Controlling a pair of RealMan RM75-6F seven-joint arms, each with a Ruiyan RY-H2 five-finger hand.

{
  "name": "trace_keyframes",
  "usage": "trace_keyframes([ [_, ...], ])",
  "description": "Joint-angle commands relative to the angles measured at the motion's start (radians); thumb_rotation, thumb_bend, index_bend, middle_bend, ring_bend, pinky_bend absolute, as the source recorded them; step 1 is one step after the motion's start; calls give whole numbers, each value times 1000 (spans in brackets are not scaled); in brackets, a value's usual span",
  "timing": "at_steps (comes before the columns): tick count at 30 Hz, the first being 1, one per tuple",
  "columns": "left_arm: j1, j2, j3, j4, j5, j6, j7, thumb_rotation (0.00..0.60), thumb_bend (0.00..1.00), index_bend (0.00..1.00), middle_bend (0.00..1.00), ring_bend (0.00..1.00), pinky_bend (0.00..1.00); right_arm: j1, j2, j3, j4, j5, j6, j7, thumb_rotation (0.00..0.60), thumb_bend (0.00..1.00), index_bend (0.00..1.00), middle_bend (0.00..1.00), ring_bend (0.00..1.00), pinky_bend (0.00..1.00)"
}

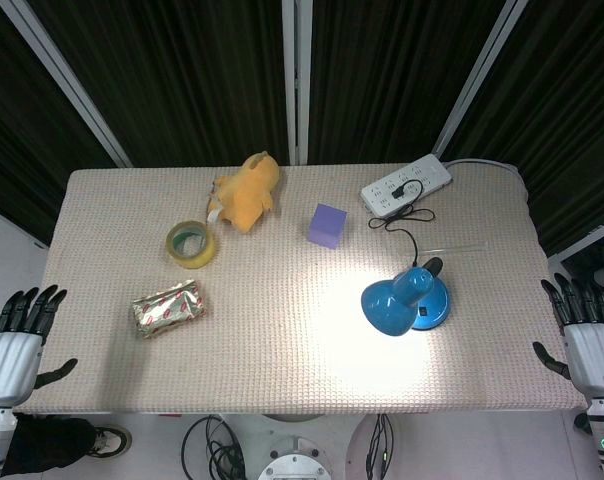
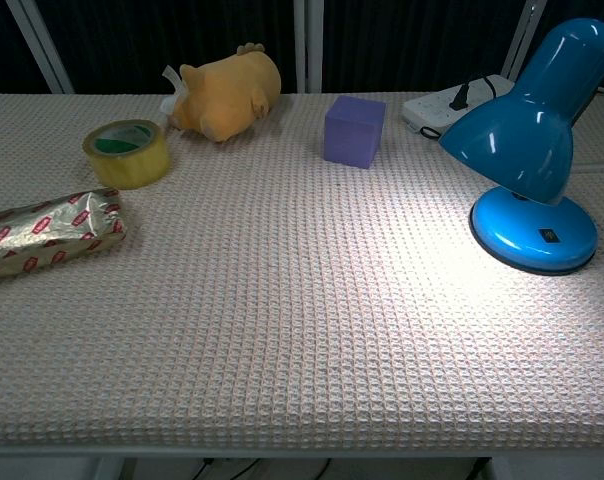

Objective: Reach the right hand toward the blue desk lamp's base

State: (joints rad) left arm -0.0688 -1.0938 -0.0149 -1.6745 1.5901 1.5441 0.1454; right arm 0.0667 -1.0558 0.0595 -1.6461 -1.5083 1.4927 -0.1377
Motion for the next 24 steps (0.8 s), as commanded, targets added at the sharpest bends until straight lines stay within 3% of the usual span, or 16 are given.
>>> trace_keyframes([
  [1,1,-1,1,1,0,0,-2,600,98,58,25,0,0,-1,-1,-1,1,0,0,0,600,176,0,0,0,0],
  [15,7,-6,6,4,9,9,0,600,98,58,25,0,0,-4,0,-13,15,-31,9,29,600,176,0,0,0,0],
  [18,6,-9,7,4,5,1,4,600,98,57,25,0,0,4,-2,-15,14,-44,1,42,600,176,0,39,24,61],
  [20,3,-12,7,6,-1,-7,6,600,98,58,25,0,0,12,-11,-19,13,-54,-9,48,600,176,0,270,210,277],
  [21,2,-15,8,7,-2,-11,7,600,98,57,25,0,0,17,-14,-22,11,-58,-20,44,600,177,0,447,364,419],
  [24,-2,-27,9,14,1,-17,9,600,98,57,26,0,0,43,-26,-28,1,-65,-66,-7,600,177,0,667,567,607],
])
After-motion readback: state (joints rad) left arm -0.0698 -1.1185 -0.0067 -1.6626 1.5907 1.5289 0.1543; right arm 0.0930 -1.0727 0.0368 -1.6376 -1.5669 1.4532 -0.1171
